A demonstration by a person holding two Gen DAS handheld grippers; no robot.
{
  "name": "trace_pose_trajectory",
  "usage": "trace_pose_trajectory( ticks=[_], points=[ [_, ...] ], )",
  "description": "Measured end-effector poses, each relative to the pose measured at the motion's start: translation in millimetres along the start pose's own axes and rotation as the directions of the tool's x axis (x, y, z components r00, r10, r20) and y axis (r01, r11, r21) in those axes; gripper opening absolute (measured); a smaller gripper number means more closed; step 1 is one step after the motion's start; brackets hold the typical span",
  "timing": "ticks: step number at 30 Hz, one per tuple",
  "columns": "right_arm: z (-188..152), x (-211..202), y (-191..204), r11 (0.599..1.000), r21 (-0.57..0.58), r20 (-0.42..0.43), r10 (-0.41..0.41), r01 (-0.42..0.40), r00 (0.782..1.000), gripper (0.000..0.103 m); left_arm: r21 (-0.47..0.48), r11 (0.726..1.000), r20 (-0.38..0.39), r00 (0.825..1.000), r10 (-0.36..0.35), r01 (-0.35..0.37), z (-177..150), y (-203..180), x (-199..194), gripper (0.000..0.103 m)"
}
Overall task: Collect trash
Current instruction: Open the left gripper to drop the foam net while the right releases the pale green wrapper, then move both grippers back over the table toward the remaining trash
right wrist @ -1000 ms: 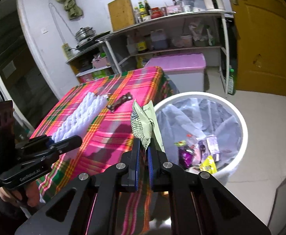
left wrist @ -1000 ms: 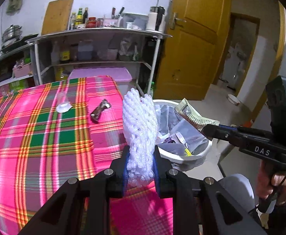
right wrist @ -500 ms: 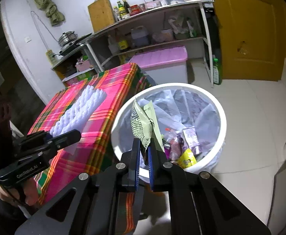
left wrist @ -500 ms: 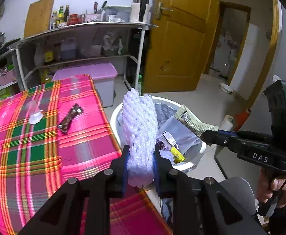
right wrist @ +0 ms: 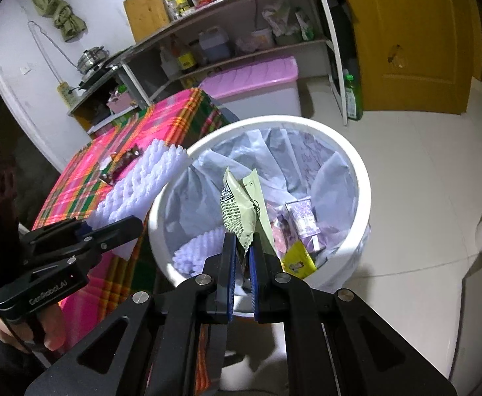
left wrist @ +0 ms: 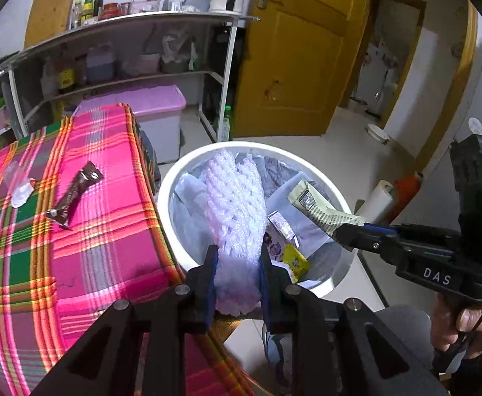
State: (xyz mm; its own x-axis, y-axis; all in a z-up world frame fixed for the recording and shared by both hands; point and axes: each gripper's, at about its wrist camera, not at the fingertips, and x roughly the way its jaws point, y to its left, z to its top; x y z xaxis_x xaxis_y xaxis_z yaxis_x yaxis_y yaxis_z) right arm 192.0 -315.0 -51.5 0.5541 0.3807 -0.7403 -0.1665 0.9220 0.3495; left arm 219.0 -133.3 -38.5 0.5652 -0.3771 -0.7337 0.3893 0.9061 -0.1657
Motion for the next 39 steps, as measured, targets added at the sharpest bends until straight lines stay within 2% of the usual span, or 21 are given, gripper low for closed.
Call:
trace_pose_trajectory(
  ticks=[5,6,7,9,11,22,39],
  points=[
    [-1.0,11.0,-3.1,1.0,0.008,-0.039,-0.009,0.01,0.999,0.012,-0.005,1.0,-0.042,0.999,-0.004,0.004,1.9,1.3,16.4,0.025],
    [-1.7,11.2,-3.4,1.0,0.004,-0.04,-0.014,0.015,0.999,0.019,-0.008,1.0,-0.05,0.999,-0.001,0.001,1.8,2.3,19.2,0.028],
    [-2.1,10.9,-3.6,1.0,0.002,-0.04,-0.019,0.019,0.999,0.03,-0.011,1.0,-0.057,0.998,-0.003,0.003,1.6,3.1,21.4,0.032],
    [-1.9,9.4,-4.1,1.0,0.007,-0.035,-0.017,0.017,0.999,0.038,-0.017,1.0,-0.061,0.998,-0.009,0.008,1.6,4.8,23.7,0.039],
    [-2.0,6.7,-4.6,1.0,0.012,-0.028,-0.016,0.016,0.999,0.038,-0.023,1.0,-0.058,0.998,-0.01,0.009,1.6,6.4,23.3,0.042],
    [-0.9,-19.0,8.1,1.0,0.004,0.024,0.007,-0.007,1.0,0.038,-0.043,0.999,-0.007,1.0,-0.027,0.026,0.2,7.3,-4.2,0.042],
    [-7.7,-48.3,70.0,0.989,-0.129,0.074,0.081,-0.071,0.994,0.038,-0.114,0.993,0.133,0.99,0.046,-0.031,-23.3,27.5,-83.6,0.042]
  ],
)
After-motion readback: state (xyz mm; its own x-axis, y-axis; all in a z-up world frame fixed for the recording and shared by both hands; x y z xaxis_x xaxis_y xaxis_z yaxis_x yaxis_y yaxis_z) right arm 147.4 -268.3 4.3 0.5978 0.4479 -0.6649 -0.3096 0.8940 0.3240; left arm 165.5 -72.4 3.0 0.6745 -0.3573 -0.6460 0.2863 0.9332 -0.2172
